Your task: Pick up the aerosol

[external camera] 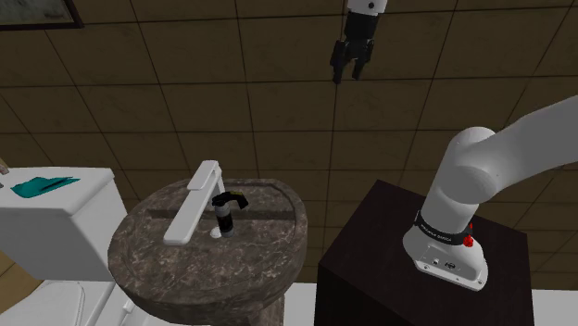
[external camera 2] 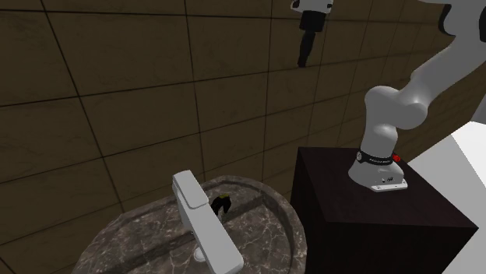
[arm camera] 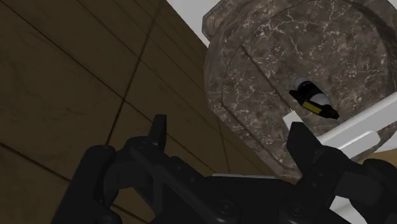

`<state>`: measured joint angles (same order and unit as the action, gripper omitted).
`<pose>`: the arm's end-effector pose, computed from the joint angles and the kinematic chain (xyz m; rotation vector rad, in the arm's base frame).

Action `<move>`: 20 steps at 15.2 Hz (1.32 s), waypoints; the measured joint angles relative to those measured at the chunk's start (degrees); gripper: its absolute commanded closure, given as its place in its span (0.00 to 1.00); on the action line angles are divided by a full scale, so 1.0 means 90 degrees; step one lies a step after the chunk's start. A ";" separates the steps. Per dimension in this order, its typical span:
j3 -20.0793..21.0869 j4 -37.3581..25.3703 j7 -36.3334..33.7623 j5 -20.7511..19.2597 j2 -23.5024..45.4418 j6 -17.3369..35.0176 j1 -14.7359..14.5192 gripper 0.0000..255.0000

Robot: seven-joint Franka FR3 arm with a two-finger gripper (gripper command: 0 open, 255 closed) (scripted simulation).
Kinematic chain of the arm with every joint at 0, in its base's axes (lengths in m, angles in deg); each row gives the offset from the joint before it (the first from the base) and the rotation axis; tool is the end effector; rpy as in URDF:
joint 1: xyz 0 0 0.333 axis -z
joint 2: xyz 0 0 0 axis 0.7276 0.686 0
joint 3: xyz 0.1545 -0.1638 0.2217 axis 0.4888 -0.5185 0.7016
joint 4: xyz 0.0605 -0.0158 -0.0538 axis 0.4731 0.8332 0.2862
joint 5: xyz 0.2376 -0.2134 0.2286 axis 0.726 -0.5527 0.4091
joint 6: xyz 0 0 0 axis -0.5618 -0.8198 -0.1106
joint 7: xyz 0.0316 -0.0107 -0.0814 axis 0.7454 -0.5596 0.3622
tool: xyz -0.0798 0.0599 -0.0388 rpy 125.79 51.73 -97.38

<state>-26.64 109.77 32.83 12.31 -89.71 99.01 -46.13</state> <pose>0.3209 -0.0237 0.6247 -3.0640 0.2535 -0.2320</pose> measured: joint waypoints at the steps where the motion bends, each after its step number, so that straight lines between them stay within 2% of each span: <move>1: 0.0000 0.0000 0.0000 0.0000 0.0000 0.0000 0.0000 0.00; 12: -0.0088 0.0171 0.1410 0.0071 0.1642 0.1777 -0.0707 0.00; 20: -0.0041 -0.0313 0.2555 0.0244 0.3413 0.3028 -0.1232 0.00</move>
<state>-27.01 106.95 55.83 14.50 -58.99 126.25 -57.21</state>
